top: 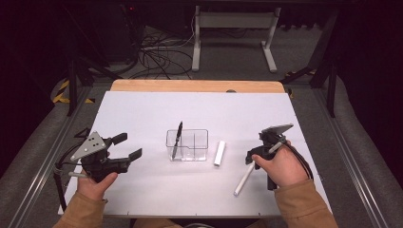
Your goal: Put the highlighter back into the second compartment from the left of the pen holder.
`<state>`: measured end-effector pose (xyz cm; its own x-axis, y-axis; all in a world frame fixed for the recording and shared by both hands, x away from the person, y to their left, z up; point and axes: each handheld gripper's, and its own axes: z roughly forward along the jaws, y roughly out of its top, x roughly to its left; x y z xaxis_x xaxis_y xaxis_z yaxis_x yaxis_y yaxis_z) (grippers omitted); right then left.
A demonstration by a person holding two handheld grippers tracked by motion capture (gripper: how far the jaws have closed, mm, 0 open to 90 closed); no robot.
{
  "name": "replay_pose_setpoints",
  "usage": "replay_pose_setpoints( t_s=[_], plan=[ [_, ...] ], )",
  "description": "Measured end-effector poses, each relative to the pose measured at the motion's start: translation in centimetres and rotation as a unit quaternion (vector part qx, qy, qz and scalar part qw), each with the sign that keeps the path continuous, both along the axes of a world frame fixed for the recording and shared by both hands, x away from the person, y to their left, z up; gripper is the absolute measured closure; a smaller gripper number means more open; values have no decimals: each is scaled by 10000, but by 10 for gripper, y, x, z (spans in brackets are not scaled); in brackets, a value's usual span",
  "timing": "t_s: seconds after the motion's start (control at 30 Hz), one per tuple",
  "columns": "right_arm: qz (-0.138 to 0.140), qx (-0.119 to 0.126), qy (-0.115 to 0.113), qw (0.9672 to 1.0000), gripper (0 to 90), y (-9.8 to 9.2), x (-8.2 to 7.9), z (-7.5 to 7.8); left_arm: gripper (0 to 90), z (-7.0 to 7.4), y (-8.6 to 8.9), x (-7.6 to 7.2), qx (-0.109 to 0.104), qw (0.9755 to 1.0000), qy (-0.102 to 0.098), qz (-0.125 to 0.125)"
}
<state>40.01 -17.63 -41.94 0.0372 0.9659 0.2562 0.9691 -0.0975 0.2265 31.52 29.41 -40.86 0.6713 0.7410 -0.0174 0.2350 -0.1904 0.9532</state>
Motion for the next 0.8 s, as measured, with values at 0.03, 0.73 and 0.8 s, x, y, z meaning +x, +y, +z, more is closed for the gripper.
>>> replay_pose_setpoints(
  t_s=[0.03, 0.73, 0.8],
  plan=[
    [-41, -12, 36, 10000, 484, 0, 1, -1, 214, 0, 0, 0, 1, 10000, -2, -2],
    [-480, -112, -106, 9987, 616, 0, 5, -10, 214, 0, -3, 2, -17, 10000, 16, -37],
    [-534, -153, -33, 9984, 623, 1, 4, -11, 214, 0, -3, 3, -2, 10000, -3, -41]
  ],
)
